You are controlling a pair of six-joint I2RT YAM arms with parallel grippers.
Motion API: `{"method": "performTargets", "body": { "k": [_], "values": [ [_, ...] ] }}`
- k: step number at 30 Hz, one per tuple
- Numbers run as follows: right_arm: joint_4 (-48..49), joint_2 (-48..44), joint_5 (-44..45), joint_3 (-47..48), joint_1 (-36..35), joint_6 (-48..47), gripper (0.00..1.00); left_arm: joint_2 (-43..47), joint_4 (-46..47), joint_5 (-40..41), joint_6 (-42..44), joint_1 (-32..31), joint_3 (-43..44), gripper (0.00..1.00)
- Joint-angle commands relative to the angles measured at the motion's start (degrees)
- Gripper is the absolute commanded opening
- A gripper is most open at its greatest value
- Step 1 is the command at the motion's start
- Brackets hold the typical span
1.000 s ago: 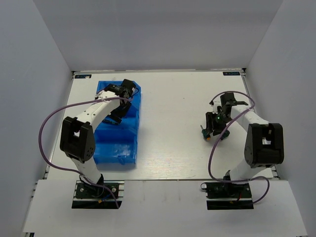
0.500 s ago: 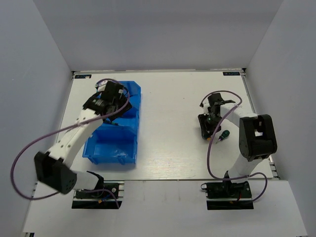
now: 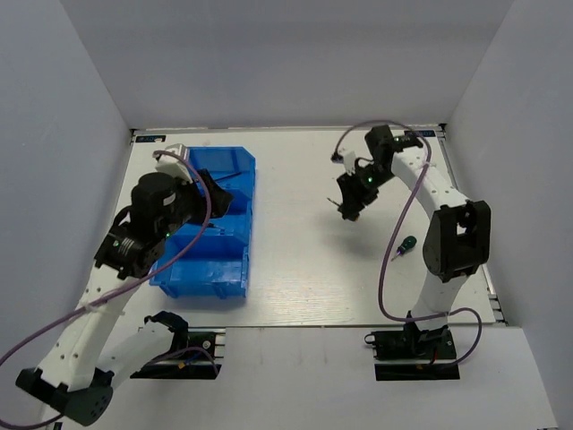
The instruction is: Sort the tools into containers
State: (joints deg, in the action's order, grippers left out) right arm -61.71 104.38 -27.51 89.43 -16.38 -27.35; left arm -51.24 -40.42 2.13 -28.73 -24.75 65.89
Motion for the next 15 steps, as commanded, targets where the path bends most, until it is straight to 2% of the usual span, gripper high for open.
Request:
{"method": "performTargets", "body": {
  "k": [1,3,5,6,8,9,10,11,12,14,15],
  "values": [
    [-16.15,2.05,-27.0,15.1,-3.03,-14.74,0.0,5.53,3.69,-0.55,3.77,-0.03,0.12,0.75],
    [-17.12,5.02,-36.88,18.75,-4.97,-16.15,0.0,7.47,4.21,0.07,2.37,-0.03,0.91,0.75],
    [-11.43,7.41,-37.27,19.91,-10.76,-11.77,0.0,9.84,4.21,1.21,0.96,-0.03,2.84,0.75],
    [-3.15,7.85,-35.79,19.56,-12.34,-10.54,0.0,10.46,4.21,2.08,-0.09,-0.03,3.45,0.75],
    [5.15,8.3,-35.07,16.25,-17.96,-2.12,0.0,11.25,3.6,2.09,-0.62,-0.03,4.85,0.75],
    [17.73,8.3,-32.11,15.35,-20.59,0.69,0.0,11.25,2.47,2.09,-1.32,0.49,4.86,0.75],
    [21.6,8.47,-30.52,14.55,-22.01,6.81,0.0,11.25,1.93,2.09,-1.33,0.5,5.65,0.75],
    [25.2,8.65,-28.5,13.15,-25.51,8.35,0.0,11.25,1.41,2.09,-1.85,0.5,6.18,0.75],
    [32.72,9.26,-25.7,13.14,-26.76,10.89,0.0,11.86,0.7,2.78,-2.55,0.5,6.18,0.75],
    [35.77,12.06,-22.34,14.97,-30.61,14.32,0.0,13.27,0.17,4.1,-4.22,0.5,6.18,0.75],
    [40.83,13.21,-20.85,15.94,-31.16,15.39,0.0,13.97,-0.35,4.72,-4.75,0.5,6.18,0.75]
  ]
}}
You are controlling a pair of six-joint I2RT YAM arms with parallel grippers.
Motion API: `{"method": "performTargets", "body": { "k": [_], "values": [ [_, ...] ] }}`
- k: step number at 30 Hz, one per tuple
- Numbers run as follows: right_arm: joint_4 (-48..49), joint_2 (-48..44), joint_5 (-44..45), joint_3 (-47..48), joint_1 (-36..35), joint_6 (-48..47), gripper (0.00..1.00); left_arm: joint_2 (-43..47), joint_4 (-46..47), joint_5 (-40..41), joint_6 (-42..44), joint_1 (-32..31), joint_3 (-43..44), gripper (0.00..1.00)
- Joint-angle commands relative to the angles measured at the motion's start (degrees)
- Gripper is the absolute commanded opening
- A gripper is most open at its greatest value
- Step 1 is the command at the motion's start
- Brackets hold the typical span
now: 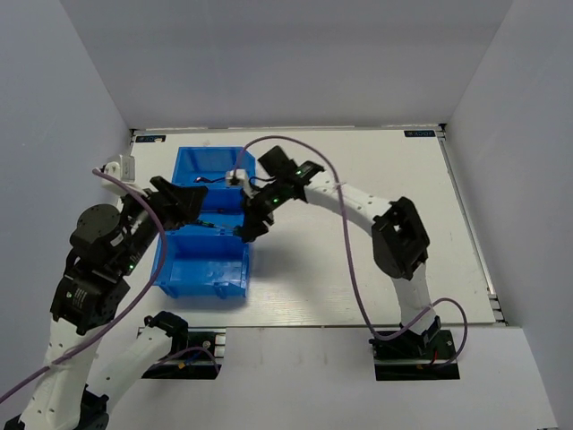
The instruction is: Sort the tools into containers
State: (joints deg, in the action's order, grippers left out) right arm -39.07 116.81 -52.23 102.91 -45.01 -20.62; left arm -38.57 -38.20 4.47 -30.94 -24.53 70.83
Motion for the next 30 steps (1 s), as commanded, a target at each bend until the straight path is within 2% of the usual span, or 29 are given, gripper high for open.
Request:
{"method": "performTargets", "body": {
  "k": [1,3,8,9,10,13,21,22,24,26,28,29,30],
  "values": [
    [19.72,1.22,5.89,2.9,-3.32,9.71,0.0,2.43,-3.28,2.39,-2.55,0.8,1.24,0.75],
    [22.44,3.15,8.01,4.13,-5.95,11.13,0.0,2.97,-4.6,3.62,-3.07,0.8,1.24,0.75],
    [21.23,6.23,14.25,4.84,-10.09,10.69,0.0,3.5,-6.37,4.32,-3.08,0.8,1.77,0.77],
    [20.53,6.49,15.22,4.58,-10.53,10.69,0.18,3.5,-6.37,4.32,-3.08,0.8,1.77,0.77],
    [20.35,6.67,15.4,4.4,-11.66,10.78,0.28,3.5,-6.37,3.71,-3.08,0.8,1.77,0.77],
    [19.29,5.54,15.23,3.09,-12.73,9.9,0.44,4.03,-5.84,3.1,-3.08,0.8,0.37,0.77],
    [14.56,-0.17,17.41,3.08,-12.29,8.06,0.5,5.08,-0.92,-1.29,-3.08,0.8,-4.99,0.78],
    [13.85,-1.31,18.38,2.65,-12.29,7.44,0.6,5.08,-0.39,-1.83,-3.08,0.8,-5.0,0.78],
    [11.83,-3.17,20.48,1.07,-11.94,6.03,0.62,5.08,0.22,-2.53,-3.08,0.8,-6.57,0.78],
    [11.47,-5.53,21.02,-1.12,-11.33,5.51,0.69,5.6,0.75,-3.33,-3.08,0.8,-7.28,0.78],
    [9.11,-6.07,20.76,-0.96,-11.15,4.28,0.69,5.61,1.45,-4.46,-3.08,0.8,-8.16,0.78],
    [7.97,-6.59,21.72,-0.44,-11.32,3.75,0.64,6.13,1.46,-4.47,-3.08,0.8,-8.16,0.78],
    [5.61,-6.86,25.64,2.7,-11.15,3.83,0.54,6.13,1.46,-4.47,-3.08,0.8,-8.16,0.76]
  ]
}}
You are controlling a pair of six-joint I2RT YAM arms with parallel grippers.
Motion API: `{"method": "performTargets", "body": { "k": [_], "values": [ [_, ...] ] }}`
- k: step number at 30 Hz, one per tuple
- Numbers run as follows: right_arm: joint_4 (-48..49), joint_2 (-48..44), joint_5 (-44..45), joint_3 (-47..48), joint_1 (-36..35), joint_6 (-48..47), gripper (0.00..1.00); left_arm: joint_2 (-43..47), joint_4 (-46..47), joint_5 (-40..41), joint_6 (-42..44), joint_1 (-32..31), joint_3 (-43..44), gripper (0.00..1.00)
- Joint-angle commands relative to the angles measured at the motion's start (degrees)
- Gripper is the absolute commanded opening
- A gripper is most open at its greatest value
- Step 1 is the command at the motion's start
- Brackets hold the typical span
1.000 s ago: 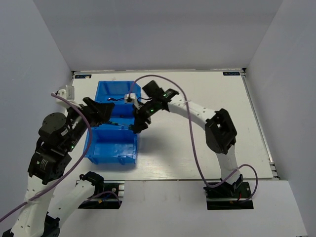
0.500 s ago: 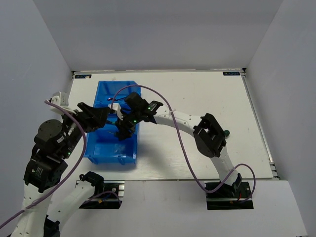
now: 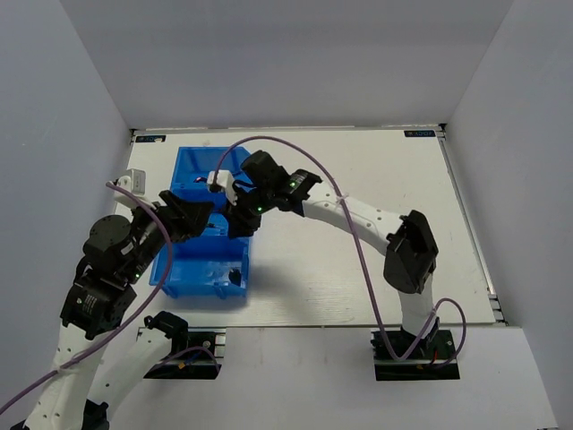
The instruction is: Sort the tools into containers
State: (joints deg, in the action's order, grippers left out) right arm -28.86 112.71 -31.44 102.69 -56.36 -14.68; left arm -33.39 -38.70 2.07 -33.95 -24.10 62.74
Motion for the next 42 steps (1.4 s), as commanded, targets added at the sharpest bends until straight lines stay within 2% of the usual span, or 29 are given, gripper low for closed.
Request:
{"method": "performTargets", "body": {
  "k": [1,2,3,4,5,6,7,9,10,11,12,13,14,15,16,18,24,27,32,42],
  "values": [
    [-6.89,-3.1,13.6,4.08,0.54,-0.81,0.36,0.95,1.96,-2.07,-0.06,0.37,-0.07,0.73],
    [-7.78,-3.19,26.22,6.01,0.98,2.17,0.13,0.95,1.96,-2.07,0.46,0.37,-0.07,0.69],
    [-11.44,-3.02,33.04,7.85,3.77,4.46,0.0,0.43,1.18,-2.59,0.47,0.37,-0.68,0.52],
    [-16.35,-2.41,44.94,9.26,5.28,5.44,0.0,-0.09,1.17,-3.38,0.47,0.37,-0.69,0.37],
    [-19.36,-1.97,46.19,9.54,6.6,6.23,0.0,-0.1,0.56,-4.25,0.47,0.37,-2.26,0.22],
    [-22.52,-1.18,46.73,9.8,12.44,9.89,0.0,-1.06,0.55,-6.26,0.47,0.37,-3.05,0.0],
    [-32.3,-0.82,46.73,8.24,14.24,11.41,0.0,-1.59,0.55,-7.59,-0.05,0.37,-4.02,0.0],
    [-34.06,-5.53,45.07,2.8,20.73,14.31,0.0,-2.3,2.57,-11.2,-0.67,0.37,-7.27,0.0],
    [-34.76,-6.7,44.28,-4.62,23.37,14.24,0.0,-2.3,3.53,-12.16,-0.67,0.37,-8.33,0.0],
    [-35.38,-7.75,43.93,-5.74,24.7,15.8,0.12,-2.3,5.8,-13.65,-1.2,0.37,-10.08,0.0],
    [-35.99,-9.77,43.31,-6.62,26.37,17.04,0.49,-2.3,6.52,-13.67,-1.2,0.37,-10.7,0.05],
    [-36.96,-10.48,42.0,-7.59,31.78,18.44,0.6,-2.3,7.14,-13.67,-1.2,-0.24,-10.71,0.2],
    [-37.4,-11.18,40.86,-8.21,33.66,18.98,0.67,-2.91,7.75,-14.19,-1.2,-0.25,-11.49,0.28],
    [-38.02,-11.8,39.71,-8.91,35.25,19.94,0.7,-2.91,8.37,-14.19,-1.2,-0.25,-11.5,0.36],
    [-37.94,-12.15,39.18,-9.44,39.61,21.26,0.7,-3.52,8.38,-14.19,-1.2,-0.25,-11.5,0.46],
    [-37.68,-13.47,38.39,-12.86,42.71,22.58,0.7,-4.22,9.69,-14.99,-1.2,-0.25,-11.5,0.47],
    [-32.41,-17.43,33.99,-24.02,46.95,25.22,0.72,-5.55,10.31,-16.04,-2.26,-0.25,-11.5,0.47],
    [-28.55,-19.1,38.28,-29.03,48.62,25.84,0.64,-6.08,10.31,-16.04,-2.26,-0.25,-10.98,0.47],
    [-23.62,-20.5,38.74,-38.33,52.22,27.94,0.61,-6.69,9.69,-16.04,-2.26,-0.25,-10.97,0.47],
    [-15.79,-17.27,33.73,-40.65,57.59,31.46,0.63,-10.46,12.94,-18.23,-2.78,-0.77,-10.97,0.47]
  ]
}}
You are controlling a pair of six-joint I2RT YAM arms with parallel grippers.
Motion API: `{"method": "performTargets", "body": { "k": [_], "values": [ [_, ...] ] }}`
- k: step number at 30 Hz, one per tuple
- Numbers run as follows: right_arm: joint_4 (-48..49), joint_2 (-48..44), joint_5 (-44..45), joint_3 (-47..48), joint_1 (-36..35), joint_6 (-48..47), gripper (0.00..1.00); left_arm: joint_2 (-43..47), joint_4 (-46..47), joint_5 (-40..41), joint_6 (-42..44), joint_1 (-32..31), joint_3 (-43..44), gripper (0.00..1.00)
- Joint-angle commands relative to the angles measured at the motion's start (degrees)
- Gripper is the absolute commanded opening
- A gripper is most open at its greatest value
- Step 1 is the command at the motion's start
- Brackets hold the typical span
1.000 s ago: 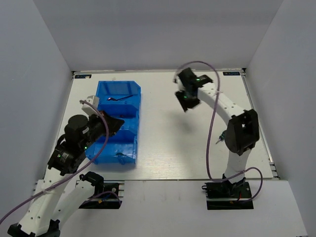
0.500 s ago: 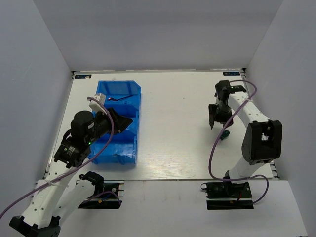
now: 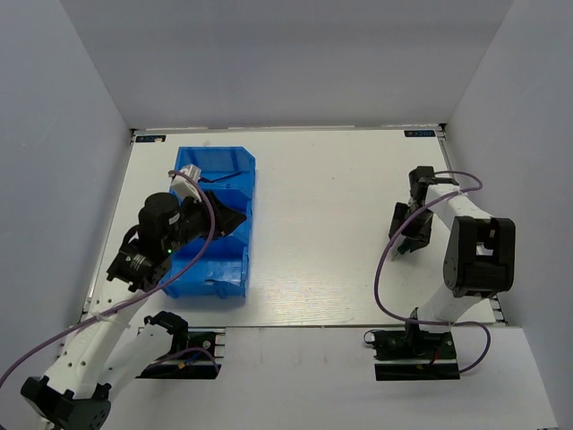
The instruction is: Sort the tools into containers
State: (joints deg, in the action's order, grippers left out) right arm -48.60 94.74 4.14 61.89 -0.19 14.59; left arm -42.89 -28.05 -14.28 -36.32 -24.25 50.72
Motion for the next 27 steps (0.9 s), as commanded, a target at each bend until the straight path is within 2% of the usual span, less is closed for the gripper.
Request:
{"method": "performTargets", "body": {
  "k": [1,10,12,15,16,18,19,20,21,23,24,25,26,27],
  "values": [
    [4.47,1.15,-2.29,0.34,1.59,2.28,0.63,-1.66,2.3,-1.89,-0.42,-0.62,1.05,0.47],
    [7.02,4.66,-0.1,0.43,2.21,3.07,0.63,-2.81,2.92,-1.37,-0.42,-0.62,2.1,0.47],
    [8.07,5.02,-0.53,0.08,2.38,3.25,0.6,-2.81,2.92,-1.36,-0.42,-0.62,2.1,0.47],
    [8.87,6.07,-0.71,0.95,2.3,3.08,0.46,-2.81,2.92,-1.36,-0.42,-0.62,2.1,0.47],
    [8.79,6.68,-0.8,1.39,2.38,2.64,0.33,-2.81,2.92,-1.36,-0.42,-0.62,2.1,0.47],
    [8.53,7.04,-2.63,3.06,2.38,1.24,0.18,-2.81,2.92,-1.36,-0.42,-0.62,2.72,0.47],
    [8.35,6.86,-6.22,4.11,2.3,-0.34,0.04,-2.81,2.92,-1.36,-0.42,-0.62,3.41,0.47],
    [8.08,6.78,-8.25,5.51,1.77,-1.74,0.0,-2.81,2.92,-0.84,-0.42,-0.62,3.42,0.47],
    [7.21,6.77,-17.67,7.7,1.42,-3.06,0.0,-2.81,2.92,-0.83,-0.42,-0.62,3.42,0.47],
    [6.59,7.47,-24.24,10.34,0.45,-8.25,0.0,-2.11,2.92,-0.83,0.1,-0.62,3.94,0.47],
    [4.93,8.17,-27.31,15.06,-3.29,-10.35,0.0,-1.5,3.61,-0.83,0.1,-0.62,3.95,0.47],
    [3.7,8.88,-38.31,17.02,-6.37,-12.2,0.0,-0.97,4.14,-0.83,0.1,-0.62,3.95,0.47],
    [1.51,10.97,-41.81,18.69,-9.8,-19.7,0.0,-0.96,5.02,-0.83,0.1,-0.62,3.95,0.47],
    [0.71,11.6,-49.85,23.06,-13.66,-21.95,0.0,-0.96,5.55,-0.83,0.63,-0.62,3.95,0.47]
  ]
}}
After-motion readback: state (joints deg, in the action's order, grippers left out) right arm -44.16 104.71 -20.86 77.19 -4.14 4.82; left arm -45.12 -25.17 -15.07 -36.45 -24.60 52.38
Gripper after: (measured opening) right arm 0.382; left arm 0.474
